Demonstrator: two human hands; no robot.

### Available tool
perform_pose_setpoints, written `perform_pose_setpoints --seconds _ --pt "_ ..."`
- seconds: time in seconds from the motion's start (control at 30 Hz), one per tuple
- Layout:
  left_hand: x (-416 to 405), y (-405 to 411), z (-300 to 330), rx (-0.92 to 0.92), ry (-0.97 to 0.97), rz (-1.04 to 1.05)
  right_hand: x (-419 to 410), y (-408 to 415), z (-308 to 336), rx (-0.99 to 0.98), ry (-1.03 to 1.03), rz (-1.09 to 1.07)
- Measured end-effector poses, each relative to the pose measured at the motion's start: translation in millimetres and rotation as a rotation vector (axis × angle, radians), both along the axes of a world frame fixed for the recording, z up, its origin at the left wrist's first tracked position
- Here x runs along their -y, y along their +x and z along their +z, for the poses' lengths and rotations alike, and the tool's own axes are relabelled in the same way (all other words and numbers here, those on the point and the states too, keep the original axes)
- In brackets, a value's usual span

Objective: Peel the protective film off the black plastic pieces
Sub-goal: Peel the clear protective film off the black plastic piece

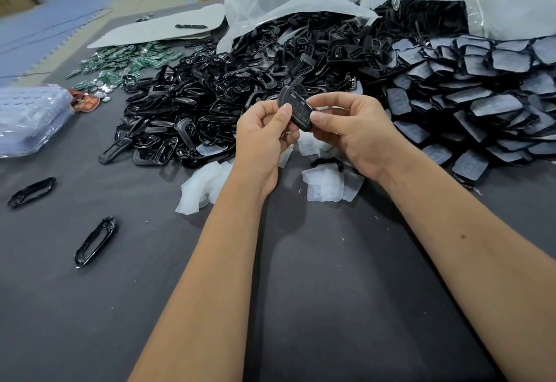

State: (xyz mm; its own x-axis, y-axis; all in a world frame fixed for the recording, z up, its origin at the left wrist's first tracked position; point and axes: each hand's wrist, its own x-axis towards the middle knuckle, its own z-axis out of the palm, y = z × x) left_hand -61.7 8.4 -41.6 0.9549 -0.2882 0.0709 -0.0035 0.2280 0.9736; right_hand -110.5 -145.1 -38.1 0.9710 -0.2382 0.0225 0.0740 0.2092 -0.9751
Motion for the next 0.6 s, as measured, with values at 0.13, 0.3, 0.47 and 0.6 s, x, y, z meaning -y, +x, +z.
perform_pose_setpoints --seconds 0.13,0.3,0.47,0.6 --pt "-0.9 -0.5 -0.5 0.042 0.061 -0.065 1.4 -0.9 1.0 0.014 0.174 0.028" --pt "0.7 -2.9 -0.2 -0.007 0.049 -0.066 -0.2 -1.1 -0.3 -0.027 0.157 -0.043" --pt "-0.8 -3.4 1.3 0.010 0.058 -0.080 -2.1 -2.1 1.2 0.001 0.221 -0.034" --pt "0.1 -4.8 5.2 -0.006 0.026 -0.089 -1.7 -3.0 3.8 -0.002 0.318 0.016"
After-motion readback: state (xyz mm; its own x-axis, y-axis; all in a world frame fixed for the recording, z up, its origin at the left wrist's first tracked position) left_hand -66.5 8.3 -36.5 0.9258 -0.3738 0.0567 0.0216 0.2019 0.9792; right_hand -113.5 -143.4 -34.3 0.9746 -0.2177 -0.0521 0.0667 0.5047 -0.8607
